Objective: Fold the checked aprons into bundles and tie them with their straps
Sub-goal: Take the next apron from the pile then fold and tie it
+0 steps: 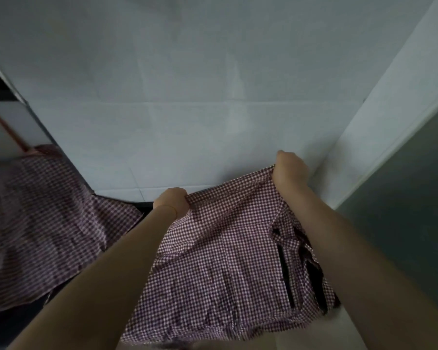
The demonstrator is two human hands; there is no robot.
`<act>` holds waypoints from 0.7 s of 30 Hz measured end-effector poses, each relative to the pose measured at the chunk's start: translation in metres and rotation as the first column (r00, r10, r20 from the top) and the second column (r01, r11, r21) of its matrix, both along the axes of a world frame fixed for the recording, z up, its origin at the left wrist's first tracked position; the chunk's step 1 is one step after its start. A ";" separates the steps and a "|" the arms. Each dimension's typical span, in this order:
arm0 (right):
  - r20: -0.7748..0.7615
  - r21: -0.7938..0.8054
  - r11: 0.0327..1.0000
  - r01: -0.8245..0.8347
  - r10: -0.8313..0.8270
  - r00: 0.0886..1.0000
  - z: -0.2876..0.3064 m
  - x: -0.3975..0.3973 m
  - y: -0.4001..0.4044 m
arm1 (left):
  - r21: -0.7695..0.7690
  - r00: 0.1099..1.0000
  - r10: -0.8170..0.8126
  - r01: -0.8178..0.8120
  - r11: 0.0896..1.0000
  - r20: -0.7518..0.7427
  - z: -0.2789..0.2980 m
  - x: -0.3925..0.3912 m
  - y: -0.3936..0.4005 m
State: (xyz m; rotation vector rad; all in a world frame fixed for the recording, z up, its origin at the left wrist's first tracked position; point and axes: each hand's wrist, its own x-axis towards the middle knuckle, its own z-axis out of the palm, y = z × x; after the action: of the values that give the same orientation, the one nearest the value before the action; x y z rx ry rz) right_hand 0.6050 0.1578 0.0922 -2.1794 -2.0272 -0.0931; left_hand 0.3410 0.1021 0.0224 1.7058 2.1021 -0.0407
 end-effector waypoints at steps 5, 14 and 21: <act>-0.204 -0.078 0.994 0.078 -0.092 0.975 0.019 0.015 -0.010 | 0.353 0.951 0.245 -0.299 0.886 0.190 0.046 -0.002 -0.010; -0.200 -0.288 0.926 -0.244 0.192 0.961 0.072 0.010 -0.059 | 0.239 0.909 -0.070 -0.034 0.970 0.412 0.096 0.014 -0.046; 0.113 -0.166 0.892 -0.421 0.442 0.890 0.092 -0.007 -0.076 | 0.174 0.781 -0.140 0.041 0.984 0.609 0.092 0.086 -0.066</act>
State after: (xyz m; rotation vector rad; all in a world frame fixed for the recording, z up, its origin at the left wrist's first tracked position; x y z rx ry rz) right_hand 0.5985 0.0816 0.1843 -1.7740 -2.6257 -0.0623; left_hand 0.4271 0.0357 0.1147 1.6071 1.5511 0.5933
